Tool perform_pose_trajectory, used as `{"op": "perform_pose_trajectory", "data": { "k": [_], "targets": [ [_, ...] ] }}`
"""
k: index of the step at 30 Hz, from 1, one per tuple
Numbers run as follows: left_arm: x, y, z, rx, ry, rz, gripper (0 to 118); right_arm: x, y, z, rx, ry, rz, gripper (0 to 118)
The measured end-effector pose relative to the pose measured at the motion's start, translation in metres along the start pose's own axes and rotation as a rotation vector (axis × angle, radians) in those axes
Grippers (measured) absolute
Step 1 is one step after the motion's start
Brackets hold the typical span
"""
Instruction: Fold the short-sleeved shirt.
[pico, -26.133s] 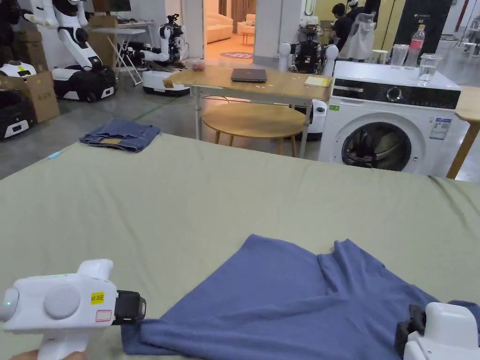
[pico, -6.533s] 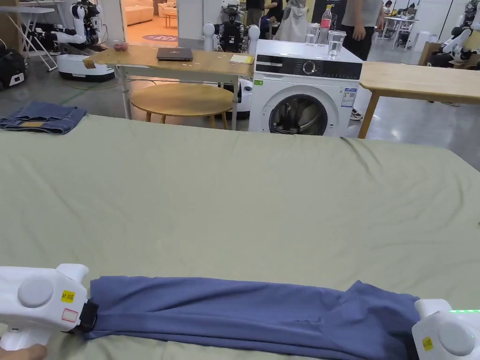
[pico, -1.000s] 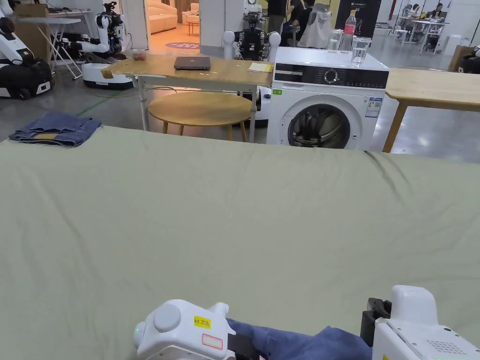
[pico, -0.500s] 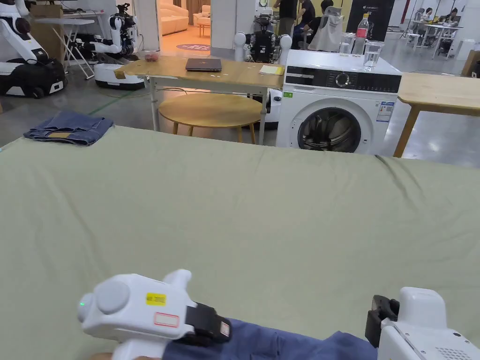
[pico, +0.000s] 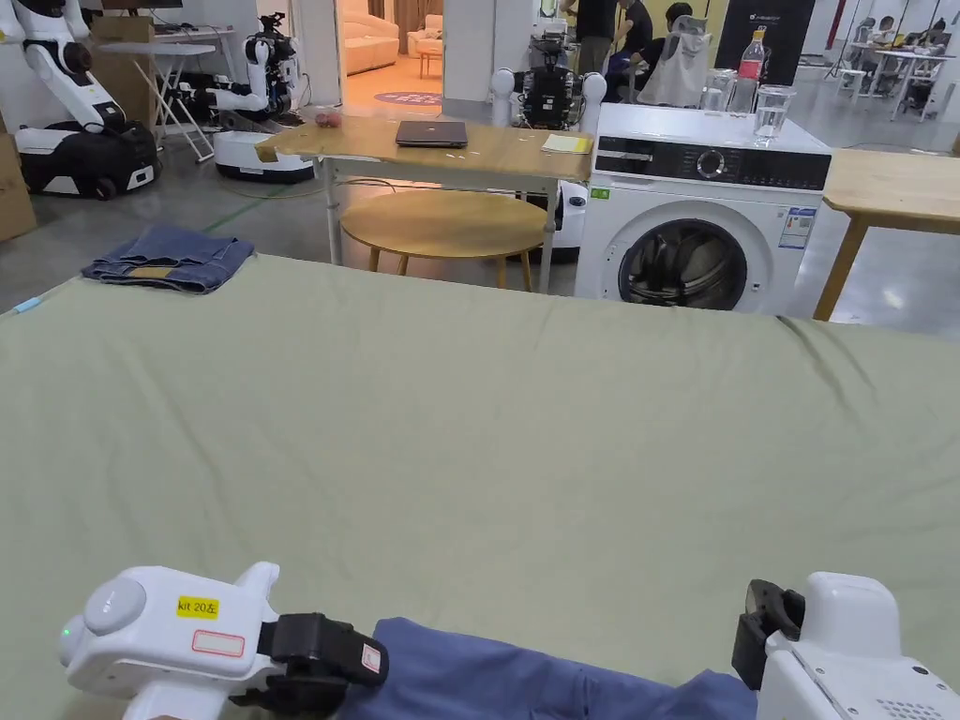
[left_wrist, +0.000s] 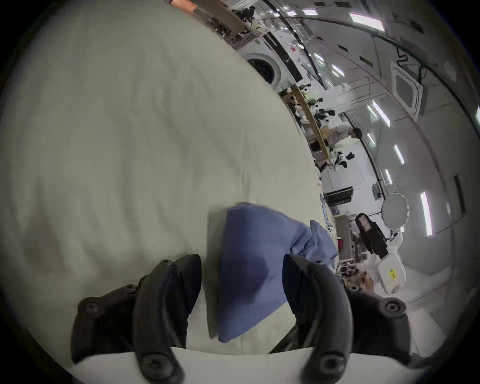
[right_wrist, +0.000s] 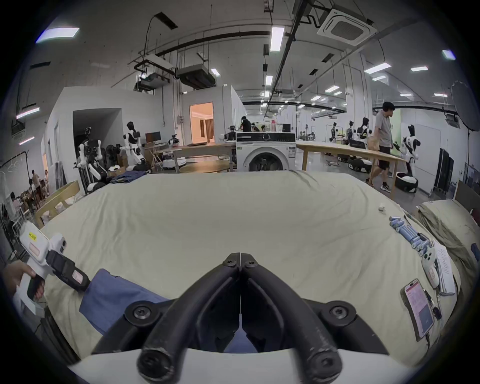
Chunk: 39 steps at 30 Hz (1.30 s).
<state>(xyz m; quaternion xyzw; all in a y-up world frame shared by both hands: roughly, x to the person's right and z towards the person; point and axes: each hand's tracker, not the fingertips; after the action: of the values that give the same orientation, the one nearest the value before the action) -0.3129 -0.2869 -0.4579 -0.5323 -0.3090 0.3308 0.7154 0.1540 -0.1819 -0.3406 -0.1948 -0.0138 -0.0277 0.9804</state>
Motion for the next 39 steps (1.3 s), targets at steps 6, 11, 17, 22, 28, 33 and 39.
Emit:
{"op": "perform_pose_trajectory", "data": {
  "k": [6,11,17,22,28,33,39],
  "targets": [
    [-0.021,-0.007,-0.034,-0.018,-0.259,0.07,48,0.002,0.003,0.006,0.039,-0.006,0.003,0],
    [-0.004,-0.023,-0.034,0.012,-0.191,0.069,8,0.002,0.003,0.016,0.115,-0.024,0.019,0],
    [0.012,-0.018,-0.017,0.03,-0.162,0.031,6,-0.008,-0.001,0.024,0.202,-0.087,0.061,0],
    [0.037,-0.015,0.016,0.067,-0.139,-0.03,5,-0.02,0.002,0.027,0.235,-0.103,0.077,0],
    [0.043,-0.006,0.082,0.127,-0.013,-0.053,5,-0.041,0.011,0.029,0.241,-0.078,0.092,0],
    [0.039,0.001,0.142,0.186,0.151,-0.055,5,-0.051,0.014,0.024,0.227,-0.048,0.098,0],
    [0.067,0.001,0.165,0.215,0.312,-0.095,5,-0.058,0.016,0.022,0.213,-0.019,0.117,0]
  ]
}}
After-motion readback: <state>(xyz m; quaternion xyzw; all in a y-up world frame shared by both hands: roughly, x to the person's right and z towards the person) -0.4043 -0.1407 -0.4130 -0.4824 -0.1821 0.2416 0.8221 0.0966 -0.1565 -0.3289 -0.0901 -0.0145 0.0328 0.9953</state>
